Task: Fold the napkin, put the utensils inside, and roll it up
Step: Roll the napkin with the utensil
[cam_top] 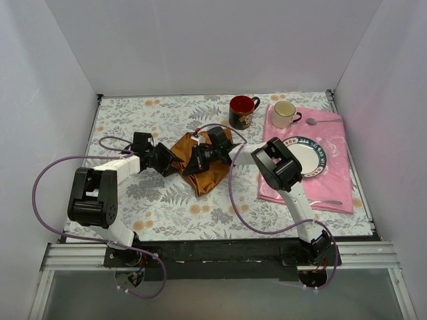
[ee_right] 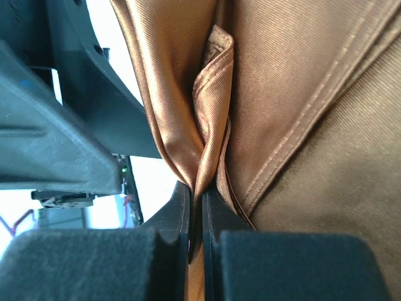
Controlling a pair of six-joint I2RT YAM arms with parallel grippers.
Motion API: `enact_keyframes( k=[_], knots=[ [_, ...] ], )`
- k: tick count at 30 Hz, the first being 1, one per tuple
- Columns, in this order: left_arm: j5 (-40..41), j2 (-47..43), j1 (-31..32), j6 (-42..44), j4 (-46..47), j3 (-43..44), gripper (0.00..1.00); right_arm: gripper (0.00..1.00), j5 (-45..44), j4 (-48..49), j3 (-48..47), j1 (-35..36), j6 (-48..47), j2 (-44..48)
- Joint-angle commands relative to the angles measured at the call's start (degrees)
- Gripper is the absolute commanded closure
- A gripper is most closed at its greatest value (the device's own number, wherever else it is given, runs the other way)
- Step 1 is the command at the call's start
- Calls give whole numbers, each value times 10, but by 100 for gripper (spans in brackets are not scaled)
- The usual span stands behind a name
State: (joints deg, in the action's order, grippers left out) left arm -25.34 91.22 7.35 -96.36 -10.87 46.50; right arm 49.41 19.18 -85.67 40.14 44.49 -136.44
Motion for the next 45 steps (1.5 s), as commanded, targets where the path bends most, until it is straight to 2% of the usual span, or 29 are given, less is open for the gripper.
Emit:
enact_keyframes(
  k=[1, 4, 9, 16, 26, 28, 29, 30, 32, 33, 34, 35, 37, 40, 41, 43, 44, 45],
  knots=[
    [17, 30, 3, 6, -64, 53, 59, 96, -69, -132, -23, -4, -77, 5],
    [28, 41, 6, 12, -107, 76, 62, 96, -76, -154, -40, -2, -92, 4],
    [78, 53, 19, 32, -170, 119, 43, 95, -83, -160, -53, 3, -94, 8],
    [149, 113, 41, 65, -245, 186, 43, 95, -86, -171, -70, 8, -101, 9],
    [193, 194, 60, 73, -322, 254, 42, 99, -85, -136, -66, 20, -91, 8],
    [192, 214, 61, 77, -332, 264, 45, 99, -85, -132, -64, 21, -88, 10],
    [188, 225, 62, 78, -337, 267, 50, 99, -83, -126, -64, 23, -86, 10],
    [188, 231, 65, 81, -341, 267, 61, 99, -82, -123, -60, 24, -85, 11],
    [189, 237, 66, 92, -350, 270, 73, 99, -81, -117, -57, 25, -85, 14],
    [187, 243, 66, 98, -354, 273, 87, 99, -81, -117, -57, 27, -86, 15],
    [188, 248, 66, 102, -361, 279, 96, 99, -82, -118, -56, 26, -91, 17],
    [191, 253, 66, 108, -379, 293, 100, 99, -83, -126, -56, 27, -96, 18],
    [171, 265, 65, 117, -384, 298, 100, 96, -86, -142, -64, 29, -111, 22],
    [169, 283, 65, 133, -418, 315, 100, 84, -92, -191, -79, 32, -161, 35],
    [170, 284, 65, 136, -426, 315, 100, 75, -100, -214, -86, 34, -196, 40],
    [175, 281, 65, 140, -434, 314, 100, 66, -118, -265, -89, 35, -236, 63],
    [172, 280, 65, 140, -438, 311, 100, 54, -141, -280, -92, 38, -253, 71],
    [170, 280, 64, 138, -439, 308, 100, 49, -152, -294, -92, 39, -285, 87]
  ],
)
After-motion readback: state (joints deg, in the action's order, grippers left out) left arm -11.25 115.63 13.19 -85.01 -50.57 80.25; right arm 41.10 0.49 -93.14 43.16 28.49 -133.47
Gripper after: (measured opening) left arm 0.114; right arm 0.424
